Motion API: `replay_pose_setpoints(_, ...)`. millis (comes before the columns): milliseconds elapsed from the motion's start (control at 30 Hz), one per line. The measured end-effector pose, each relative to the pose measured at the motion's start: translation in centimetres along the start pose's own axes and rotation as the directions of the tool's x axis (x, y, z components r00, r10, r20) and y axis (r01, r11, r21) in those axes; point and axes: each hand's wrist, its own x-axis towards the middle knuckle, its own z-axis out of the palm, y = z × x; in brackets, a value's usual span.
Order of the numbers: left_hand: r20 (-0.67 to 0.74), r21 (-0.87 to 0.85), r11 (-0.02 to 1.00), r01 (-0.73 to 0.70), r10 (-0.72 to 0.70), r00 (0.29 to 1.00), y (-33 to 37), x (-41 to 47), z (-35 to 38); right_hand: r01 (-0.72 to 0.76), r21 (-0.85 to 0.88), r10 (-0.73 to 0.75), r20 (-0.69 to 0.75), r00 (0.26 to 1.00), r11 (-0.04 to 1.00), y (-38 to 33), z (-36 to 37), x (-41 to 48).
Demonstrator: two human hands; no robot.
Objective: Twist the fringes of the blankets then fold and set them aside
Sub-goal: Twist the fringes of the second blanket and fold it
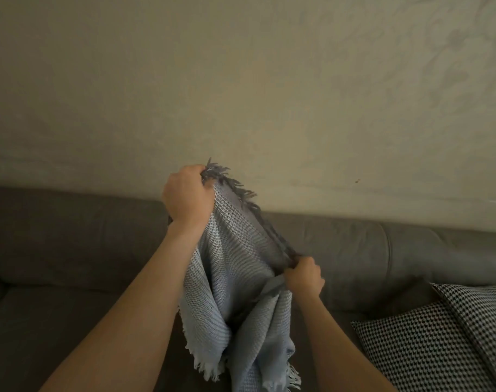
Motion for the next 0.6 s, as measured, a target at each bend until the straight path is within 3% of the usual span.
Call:
replay_pose_setpoints(100,-0.048,0.003,0.998,0.061,-0.061,0.997,-0.2,-0.1,0.2,0.097,0.045,-0.081,-0.283,0.956,0.994,-1.2,-2.4,1.4)
replay_pose_setpoints(167,-0.072,-0.017,0.995,0.096,-0.097,0.993,-0.3,-0.4,0.4,0.206,0.129,-0.118,-0.493,0.862,0.97,-2.0,-3.9,2.2)
replay_pose_setpoints(233,-0.109,-0.059,0.99,0.126,-0.132,0.985,-0.2,-0.6,0.5,0.299,0.166,-0.164,-0.549,0.82,0.94,-2.1,-4.7,3.0)
replay_pose_setpoints(267,-0.132,-0.085,0.988,0.128,-0.139,0.981,-0.2,-0.5,0.5,0.345,0.164,-0.224,-0.5,0.836,0.924,-2.0,-4.7,3.3)
replay_pose_setpoints(333,-0.187,-0.121,0.987,0.107,-0.128,0.974,-0.3,0.0,0.4,0.408,0.058,-0.385,-0.237,0.892,0.911,-0.8,-3.5,3.8)
replay_pose_setpoints(433,-0.212,-0.149,0.986,0.071,-0.102,0.972,0.0,0.6,0.3,0.445,-0.145,-0.418,0.183,0.89,0.884,2.2,-0.6,3.5)
replay_pose_setpoints(600,-0.202,-0.189,0.982,0.002,-0.041,0.979,1.0,-0.4,0.9,0.433,-0.15,-0.368,0.332,0.869,0.889,5.2,2.9,3.0)
